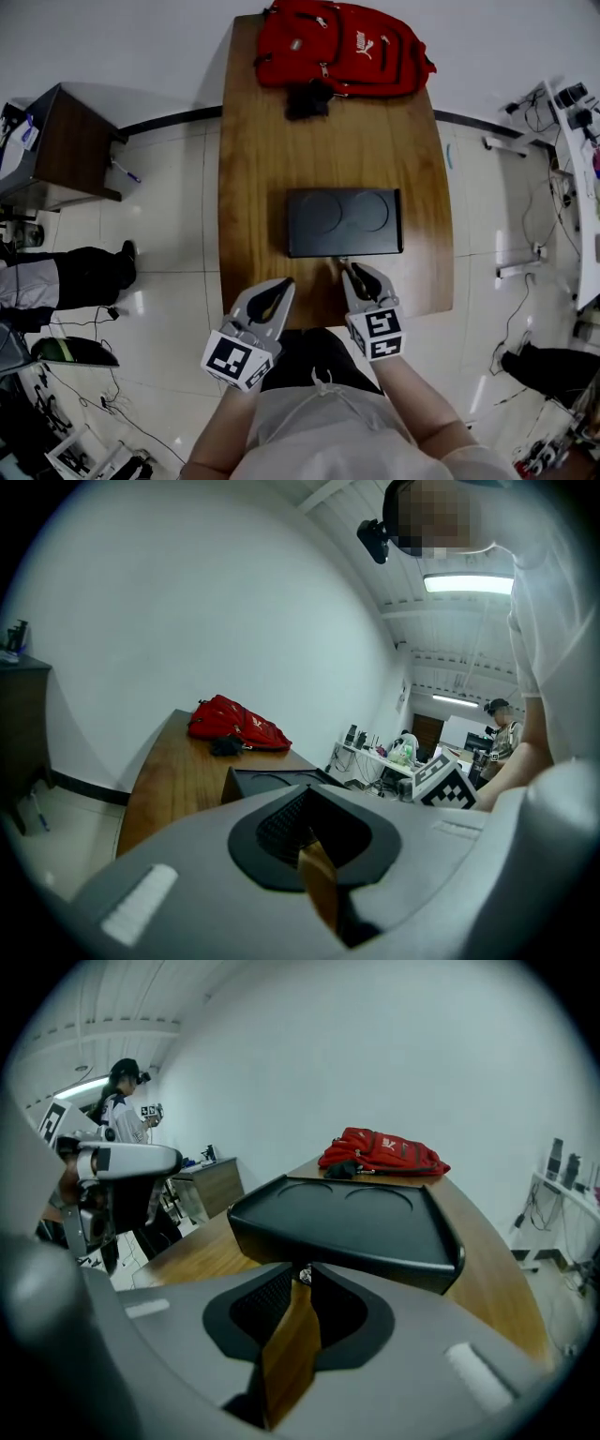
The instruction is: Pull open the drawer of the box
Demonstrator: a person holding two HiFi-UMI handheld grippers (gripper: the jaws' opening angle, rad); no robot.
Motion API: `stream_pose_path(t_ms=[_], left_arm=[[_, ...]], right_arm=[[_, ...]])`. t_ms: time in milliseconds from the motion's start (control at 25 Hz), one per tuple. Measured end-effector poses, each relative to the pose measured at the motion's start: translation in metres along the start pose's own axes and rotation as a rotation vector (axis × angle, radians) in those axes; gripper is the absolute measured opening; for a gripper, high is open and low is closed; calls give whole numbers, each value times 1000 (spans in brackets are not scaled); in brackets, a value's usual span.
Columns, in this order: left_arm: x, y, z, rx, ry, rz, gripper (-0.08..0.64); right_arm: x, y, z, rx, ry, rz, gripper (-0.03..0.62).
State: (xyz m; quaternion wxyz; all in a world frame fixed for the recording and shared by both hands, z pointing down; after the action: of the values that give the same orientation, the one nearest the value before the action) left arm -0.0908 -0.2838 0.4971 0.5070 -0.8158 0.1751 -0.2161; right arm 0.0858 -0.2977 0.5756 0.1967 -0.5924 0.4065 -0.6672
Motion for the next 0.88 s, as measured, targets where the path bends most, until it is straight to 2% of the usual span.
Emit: stream_pose_path(t_ms=[160,440,880], left_arm=[[6,-7,-3,-21,-8,10,6],[14,-23,-3,-61,-39,-35,6],[19,-28,8,-58,-61,-55,6]], right_arm=[[14,-7,-1,18,-16,-16,86],[27,-18,0,129,-1,-65,64],[23,-24,2,142,32,-63,69]])
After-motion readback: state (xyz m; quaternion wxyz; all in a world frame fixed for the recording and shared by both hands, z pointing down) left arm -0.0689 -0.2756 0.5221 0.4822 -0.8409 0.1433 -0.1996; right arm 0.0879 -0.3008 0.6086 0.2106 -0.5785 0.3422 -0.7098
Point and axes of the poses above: the fingertips, and each gripper's own axes: x forward along the fingers, z to its right, y out of its top, the point moved 6 cm from there along -x, backward along the fingers, and after that the axes turned 13 degrees about -y, right-handed, at the moved point
